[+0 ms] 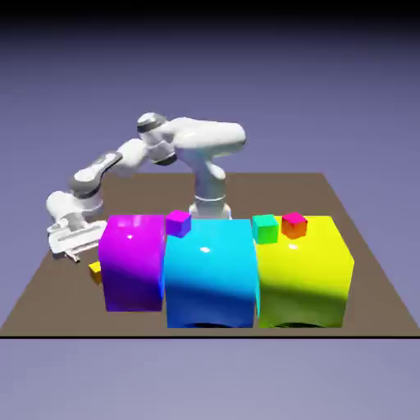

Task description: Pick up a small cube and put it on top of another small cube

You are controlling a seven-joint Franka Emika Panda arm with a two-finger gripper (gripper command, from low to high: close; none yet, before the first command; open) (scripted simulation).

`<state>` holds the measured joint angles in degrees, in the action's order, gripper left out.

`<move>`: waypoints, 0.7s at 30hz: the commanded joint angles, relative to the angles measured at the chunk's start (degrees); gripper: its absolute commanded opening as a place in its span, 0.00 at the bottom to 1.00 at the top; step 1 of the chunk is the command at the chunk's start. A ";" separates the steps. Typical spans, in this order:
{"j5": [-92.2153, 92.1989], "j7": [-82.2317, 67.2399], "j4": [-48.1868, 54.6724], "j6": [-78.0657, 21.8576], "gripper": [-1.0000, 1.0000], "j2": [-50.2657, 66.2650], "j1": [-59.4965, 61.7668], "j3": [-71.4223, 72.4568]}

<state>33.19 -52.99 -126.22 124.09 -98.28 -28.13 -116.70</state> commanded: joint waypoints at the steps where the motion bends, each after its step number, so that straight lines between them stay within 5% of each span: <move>1: 1.28 -0.02 -0.21 2.49 0.50 -1.04 -1.57 -1.65; 2: 2.12 -0.04 -0.34 4.15 0.50 -1.73 -2.62 -2.75; 3: 2.13 -0.04 -0.34 4.16 0.00 -1.73 -2.63 -2.75; 11: -5.98 -3.74 1.04 -7.63 0.00 10.03 -1.44 8.96; 21: -15.15 -1.62 -5.51 -9.82 0.00 27.70 -17.35 28.33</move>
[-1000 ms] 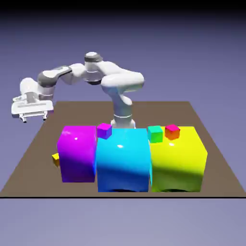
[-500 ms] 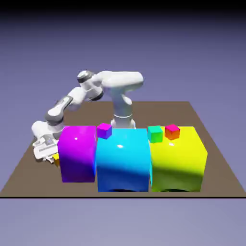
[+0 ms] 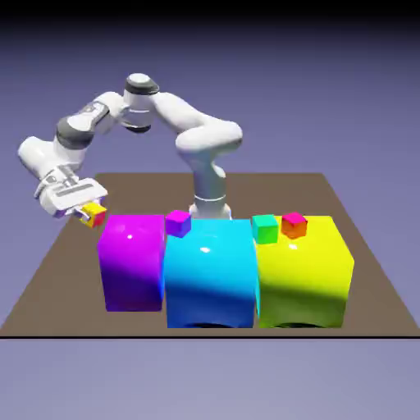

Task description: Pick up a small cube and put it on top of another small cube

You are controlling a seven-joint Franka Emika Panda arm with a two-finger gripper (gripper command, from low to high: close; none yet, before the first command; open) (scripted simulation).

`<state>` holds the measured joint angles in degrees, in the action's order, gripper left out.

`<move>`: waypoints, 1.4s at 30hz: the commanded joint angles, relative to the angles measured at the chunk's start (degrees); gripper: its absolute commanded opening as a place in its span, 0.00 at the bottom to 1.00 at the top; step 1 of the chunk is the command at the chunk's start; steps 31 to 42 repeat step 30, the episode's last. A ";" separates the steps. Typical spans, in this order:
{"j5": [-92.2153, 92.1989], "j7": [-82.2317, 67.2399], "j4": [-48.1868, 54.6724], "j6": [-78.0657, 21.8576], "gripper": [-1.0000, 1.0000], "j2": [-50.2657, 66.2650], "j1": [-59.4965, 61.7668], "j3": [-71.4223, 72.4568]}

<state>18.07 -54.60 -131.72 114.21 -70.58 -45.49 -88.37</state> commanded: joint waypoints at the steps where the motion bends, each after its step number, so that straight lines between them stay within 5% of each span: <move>1: -0.14 1.79 -1.62 1.51 0.00 0.24 -2.08 1.20; 15: 7.78 33.92 -25.36 31.54 0.00 -14.48 -24.39 2.86; 23: 12.32 35.44 -26.56 44.89 0.00 -13.04 -34.36 -4.80; 24: 12.32 35.44 -26.56 44.89 1.00 -13.04 -34.36 -4.80; 30: 9.01 35.96 -26.50 33.77 1.00 -16.81 -24.75 1.54; 42: 9.01 35.96 -26.50 33.77 1.00 -16.81 -24.75 1.54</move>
